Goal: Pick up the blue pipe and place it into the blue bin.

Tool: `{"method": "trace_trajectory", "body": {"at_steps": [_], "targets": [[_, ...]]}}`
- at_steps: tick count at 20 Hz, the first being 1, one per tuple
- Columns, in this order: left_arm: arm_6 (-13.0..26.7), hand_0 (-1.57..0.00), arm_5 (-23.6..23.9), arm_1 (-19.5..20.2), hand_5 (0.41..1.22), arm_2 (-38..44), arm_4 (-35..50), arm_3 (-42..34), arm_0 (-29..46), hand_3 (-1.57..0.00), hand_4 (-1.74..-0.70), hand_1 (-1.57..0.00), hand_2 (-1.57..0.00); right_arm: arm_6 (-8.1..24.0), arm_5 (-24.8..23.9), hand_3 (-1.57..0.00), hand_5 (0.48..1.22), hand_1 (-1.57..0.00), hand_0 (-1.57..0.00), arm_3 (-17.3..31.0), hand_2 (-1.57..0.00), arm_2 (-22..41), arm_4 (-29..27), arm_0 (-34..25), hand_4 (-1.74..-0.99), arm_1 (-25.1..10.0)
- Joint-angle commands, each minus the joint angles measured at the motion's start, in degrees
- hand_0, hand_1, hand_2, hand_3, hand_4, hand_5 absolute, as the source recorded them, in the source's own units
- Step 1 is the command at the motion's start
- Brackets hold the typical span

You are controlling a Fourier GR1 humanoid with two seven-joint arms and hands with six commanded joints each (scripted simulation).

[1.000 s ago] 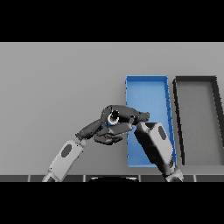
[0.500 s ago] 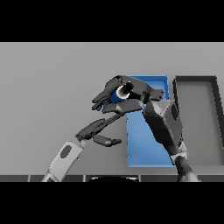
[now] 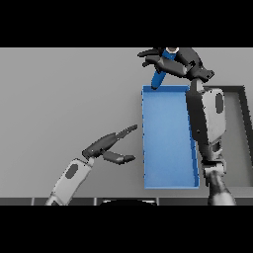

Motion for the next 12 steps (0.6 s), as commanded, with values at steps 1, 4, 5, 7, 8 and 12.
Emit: {"method": "trace_trajectory", "body": {"at_steps": [1,4,5,7,8,12], "targets": [[0.1,0.00,-0.1,-0.1,0.465,0.1,0.2,-0.1,-0.2,0.00,-0.83,0.00,0.00,0.6,-1.0,-1.57,1.221,-1.57,-1.57,1.6,-1.57,-0.8,0.7,0.2,-1.499,-0.1],[-0.1,0.00,0.2,0.2,0.462,0.3,-0.2,-0.1,-0.3,0.00,-0.82,0.00,0.00,0.2,-1.3,-1.57,1.221,-1.57,-1.57,5.0,-1.57,-2.1,4.1,4.6,-1.499,-0.3],[-0.4,0.00,-0.1,0.4,0.462,0.4,0.7,-1.1,0.2,0.00,-0.83,0.00,0.00,1.0,-0.9,-1.57,1.221,-1.57,-1.57,5.5,-1.57,-2.6,4.7,6.3,-1.499,-0.9],[0.5,0.00,-0.1,0.2,0.464,0.1,0.3,-1.1,-0.1,0.00,-0.83,0.00,0.00,2.9,-2.9,-1.57,1.221,-1.57,-1.57,5.9,-1.57,-2.6,6.9,9.5,-1.499,-0.2],[0.1,0.00,-0.2,0.4,0.466,0.3,0.2,-0.2,-0.1,0.00,-0.83,0.00,0.00,3.4,-3.7,-1.57,1.221,-1.57,-1.57,6.0,-1.57,-2.7,8.0,11.4,-1.499,0.0],[0.0,0.00,-0.5,1.0,0.470,0.1,0.7,-1.6,0.9,0.00,-0.83,0.00,0.00,10.0,-7.9,-1.57,1.221,-1.57,-1.57,3.6,-1.57,-2.1,11.3,17.9,-1.499,1.0]]}}
